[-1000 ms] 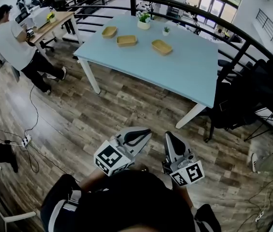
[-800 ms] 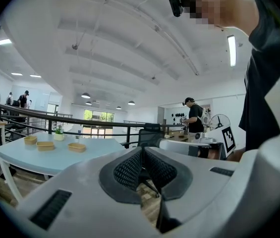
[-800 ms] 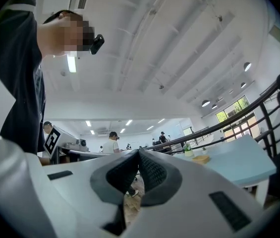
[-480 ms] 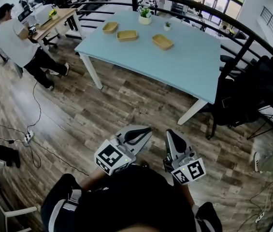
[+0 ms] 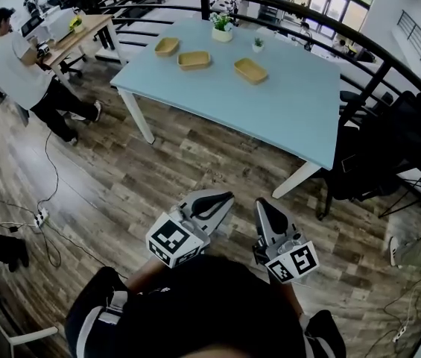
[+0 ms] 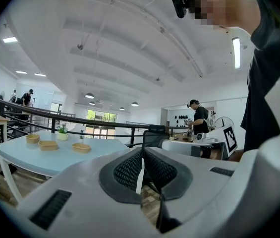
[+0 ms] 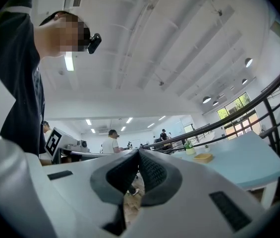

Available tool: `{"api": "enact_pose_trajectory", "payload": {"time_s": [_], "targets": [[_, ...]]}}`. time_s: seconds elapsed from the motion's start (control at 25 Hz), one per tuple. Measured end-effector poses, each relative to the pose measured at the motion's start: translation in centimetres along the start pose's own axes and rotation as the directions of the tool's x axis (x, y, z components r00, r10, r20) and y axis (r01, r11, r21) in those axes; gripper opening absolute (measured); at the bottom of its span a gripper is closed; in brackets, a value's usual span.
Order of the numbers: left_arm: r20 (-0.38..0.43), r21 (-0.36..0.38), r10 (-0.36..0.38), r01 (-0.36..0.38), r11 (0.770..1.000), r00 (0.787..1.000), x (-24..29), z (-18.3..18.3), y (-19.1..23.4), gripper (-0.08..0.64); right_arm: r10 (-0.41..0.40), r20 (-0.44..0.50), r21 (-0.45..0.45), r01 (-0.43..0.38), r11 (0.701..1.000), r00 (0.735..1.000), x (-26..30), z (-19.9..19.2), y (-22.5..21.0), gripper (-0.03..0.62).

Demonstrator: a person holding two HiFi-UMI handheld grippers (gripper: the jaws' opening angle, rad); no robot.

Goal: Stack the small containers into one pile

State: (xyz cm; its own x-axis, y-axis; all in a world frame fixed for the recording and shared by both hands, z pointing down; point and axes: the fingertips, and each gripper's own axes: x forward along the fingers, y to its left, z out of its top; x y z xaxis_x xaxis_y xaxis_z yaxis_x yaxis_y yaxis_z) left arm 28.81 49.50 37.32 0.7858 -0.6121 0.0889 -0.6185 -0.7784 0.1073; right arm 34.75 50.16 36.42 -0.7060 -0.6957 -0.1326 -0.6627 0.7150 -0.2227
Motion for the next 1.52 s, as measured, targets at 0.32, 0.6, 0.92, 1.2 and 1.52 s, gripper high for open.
{"api": "enact_pose_trajectory", "payload": {"time_s": [0.32, 0.6, 0.92, 1.2, 1.52], "targets": [[0.018, 0.032, -0.041, 0.040, 0.999, 0.999, 0.6, 1.1, 5.3, 0.024, -0.038, -0.029, -0.018, 0.037, 0.999, 0.999, 5.8, -0.7, -1.3, 0.000], [0.016, 0.007, -0.021, 0.021, 1.000, 1.000, 0.4, 0.9, 10.6, 0.024, -0.049, -0.071, -0.027, 0.048, 0.999, 0.996, 10.4, -2.0, -2.2, 0.000], [0.013, -0.017, -0.005, 0.005, 1.000, 1.000, -0.6, 0.7, 15.5, 0.025, -0.062, -0.093, -0.006, 0.062, 0.998, 0.994, 15.1, -2.7, -2.4, 0.000], [0.013, -0.039, 0.005, -0.005, 0.999, 1.000, -1.3, 0.3, 18.4, 0.025, -0.085, -0.116, 0.001, 0.086, 0.996, 0.990, 17.4, -3.6, -2.9, 0.000], [0.017, -0.041, 0.005, -0.004, 0.999, 1.000, -2.2, 0.7, 21.7, 0.025, -0.095, -0.113, -0.001, 0.096, 0.995, 0.989, 20.3, -3.9, -2.5, 0.000]]}}
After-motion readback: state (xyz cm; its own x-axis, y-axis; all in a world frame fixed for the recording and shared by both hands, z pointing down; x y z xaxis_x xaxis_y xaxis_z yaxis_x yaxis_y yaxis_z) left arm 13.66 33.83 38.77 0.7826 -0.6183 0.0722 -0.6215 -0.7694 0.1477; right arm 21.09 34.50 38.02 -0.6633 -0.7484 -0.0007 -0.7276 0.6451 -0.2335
